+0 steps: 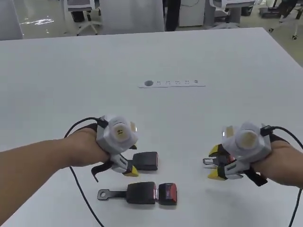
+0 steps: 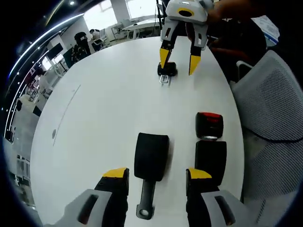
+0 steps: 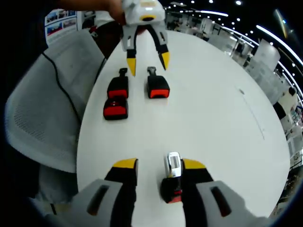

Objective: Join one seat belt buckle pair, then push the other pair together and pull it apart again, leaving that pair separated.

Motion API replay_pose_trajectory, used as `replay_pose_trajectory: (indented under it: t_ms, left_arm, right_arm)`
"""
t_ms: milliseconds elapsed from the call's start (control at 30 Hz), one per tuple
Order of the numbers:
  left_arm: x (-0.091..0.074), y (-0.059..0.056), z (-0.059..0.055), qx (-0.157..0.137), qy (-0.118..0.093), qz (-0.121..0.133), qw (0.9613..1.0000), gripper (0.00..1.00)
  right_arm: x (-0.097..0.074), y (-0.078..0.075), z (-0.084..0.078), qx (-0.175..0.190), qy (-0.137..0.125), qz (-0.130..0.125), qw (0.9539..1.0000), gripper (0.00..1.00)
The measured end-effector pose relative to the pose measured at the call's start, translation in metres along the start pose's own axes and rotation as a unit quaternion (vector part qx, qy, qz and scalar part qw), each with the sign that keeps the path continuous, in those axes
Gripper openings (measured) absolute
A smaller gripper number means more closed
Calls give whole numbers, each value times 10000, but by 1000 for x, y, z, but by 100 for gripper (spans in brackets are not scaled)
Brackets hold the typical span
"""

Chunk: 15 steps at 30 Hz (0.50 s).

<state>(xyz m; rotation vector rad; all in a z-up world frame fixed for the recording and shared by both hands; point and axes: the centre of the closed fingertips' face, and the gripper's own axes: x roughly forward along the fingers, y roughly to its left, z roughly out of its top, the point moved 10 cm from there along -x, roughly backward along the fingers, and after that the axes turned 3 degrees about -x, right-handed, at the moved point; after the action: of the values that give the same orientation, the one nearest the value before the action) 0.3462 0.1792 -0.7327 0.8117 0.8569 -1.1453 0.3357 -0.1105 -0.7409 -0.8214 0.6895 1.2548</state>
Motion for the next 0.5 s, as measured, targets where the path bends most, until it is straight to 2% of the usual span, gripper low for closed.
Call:
replay_pose_trajectory:
  t_ms: [200, 333, 500]
  left_arm:
    - [6, 8, -1, 61, 62, -70, 9999, 50]
    - [12, 13, -3, 57, 74, -107, 9999, 51]
    - [23, 14, -8, 201, 138, -265, 9994, 52]
  right_arm:
    - [-9, -12, -18, 46, 166, -127, 9998, 37]
    - [-10, -18, -29, 10, 296, -77, 9995, 38]
    - [-6, -22, -36, 2, 412, 22, 9992, 39]
